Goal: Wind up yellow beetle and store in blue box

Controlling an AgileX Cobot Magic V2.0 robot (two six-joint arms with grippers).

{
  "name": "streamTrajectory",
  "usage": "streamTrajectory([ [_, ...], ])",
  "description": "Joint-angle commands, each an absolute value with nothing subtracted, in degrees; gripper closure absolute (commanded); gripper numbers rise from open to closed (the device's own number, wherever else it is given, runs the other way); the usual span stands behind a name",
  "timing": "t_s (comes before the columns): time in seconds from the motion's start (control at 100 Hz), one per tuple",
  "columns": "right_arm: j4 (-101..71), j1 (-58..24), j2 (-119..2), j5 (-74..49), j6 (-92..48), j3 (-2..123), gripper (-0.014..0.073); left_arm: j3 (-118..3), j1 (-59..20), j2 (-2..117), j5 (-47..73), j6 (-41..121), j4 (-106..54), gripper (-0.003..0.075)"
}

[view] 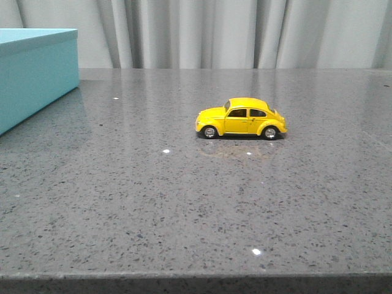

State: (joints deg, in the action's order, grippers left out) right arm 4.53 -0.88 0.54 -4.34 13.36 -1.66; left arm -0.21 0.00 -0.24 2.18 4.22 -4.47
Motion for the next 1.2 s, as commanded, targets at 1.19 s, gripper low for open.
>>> streamTrajectory([
  [1.19,2.1,-0.7,1.6,-2.9,13.3,2.6,0.066,-4.7,-0.4,-0.6,0.0,3.8,-5.8,0.0741],
])
